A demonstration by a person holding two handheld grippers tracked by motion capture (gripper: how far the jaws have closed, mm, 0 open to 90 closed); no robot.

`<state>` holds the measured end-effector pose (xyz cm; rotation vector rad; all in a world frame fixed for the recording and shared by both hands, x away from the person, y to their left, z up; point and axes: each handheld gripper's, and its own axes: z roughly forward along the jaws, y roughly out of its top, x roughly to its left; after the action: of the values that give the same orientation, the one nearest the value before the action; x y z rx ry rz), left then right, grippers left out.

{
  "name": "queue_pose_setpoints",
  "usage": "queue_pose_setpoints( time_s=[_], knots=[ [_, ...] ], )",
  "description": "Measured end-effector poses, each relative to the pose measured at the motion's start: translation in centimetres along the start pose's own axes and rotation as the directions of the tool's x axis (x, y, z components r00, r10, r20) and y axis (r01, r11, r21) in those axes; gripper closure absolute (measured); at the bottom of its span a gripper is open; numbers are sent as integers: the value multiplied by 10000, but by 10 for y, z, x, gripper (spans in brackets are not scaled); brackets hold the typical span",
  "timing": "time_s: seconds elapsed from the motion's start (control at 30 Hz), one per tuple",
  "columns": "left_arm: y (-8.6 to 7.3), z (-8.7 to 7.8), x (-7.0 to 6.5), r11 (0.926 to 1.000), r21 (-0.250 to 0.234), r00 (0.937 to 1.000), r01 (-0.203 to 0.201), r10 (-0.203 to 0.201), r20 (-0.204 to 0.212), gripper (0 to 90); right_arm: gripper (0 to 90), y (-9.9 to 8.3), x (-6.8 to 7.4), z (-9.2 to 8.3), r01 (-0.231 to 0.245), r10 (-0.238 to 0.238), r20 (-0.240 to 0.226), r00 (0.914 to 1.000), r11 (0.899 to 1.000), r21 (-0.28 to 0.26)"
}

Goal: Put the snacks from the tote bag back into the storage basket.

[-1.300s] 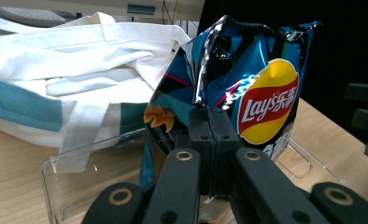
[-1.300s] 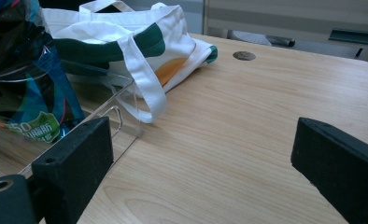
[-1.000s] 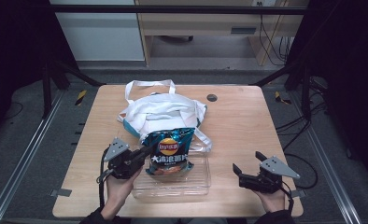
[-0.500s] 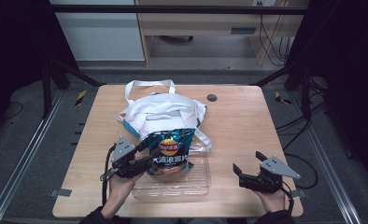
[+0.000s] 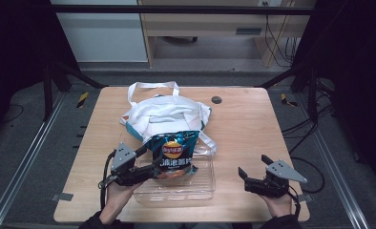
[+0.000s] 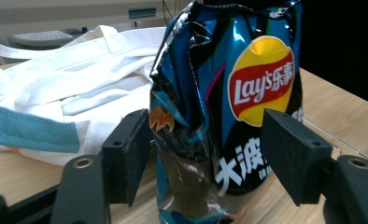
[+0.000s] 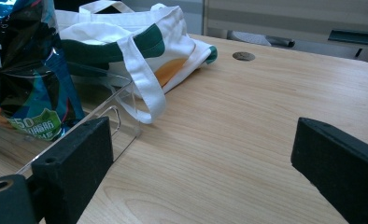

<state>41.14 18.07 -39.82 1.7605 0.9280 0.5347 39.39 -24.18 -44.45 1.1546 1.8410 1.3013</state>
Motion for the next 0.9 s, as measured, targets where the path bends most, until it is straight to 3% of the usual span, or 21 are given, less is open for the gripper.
queue_pose_setpoints(
  time_s=[0.37, 0.6, 0.9],
  knots=[
    [-6, -13, 8, 9997, 74, 9993, -229, 226, 295, 260, 59, 0, -1, -1, -55, 55, 3, 10000, 10000, -35],
    [-18, -24, 23, 10000, 53, 10000, -41, 41, -69, 238, 59, 0, -1, -1, -63, 63, 30, 10000, 10000, -30],
    [-39, -35, 52, 9998, -4, 9955, 187, -187, -934, 232, 58, 0, -1, -2, -103, 103, 49, 9999, 9999, -13]
  ],
)
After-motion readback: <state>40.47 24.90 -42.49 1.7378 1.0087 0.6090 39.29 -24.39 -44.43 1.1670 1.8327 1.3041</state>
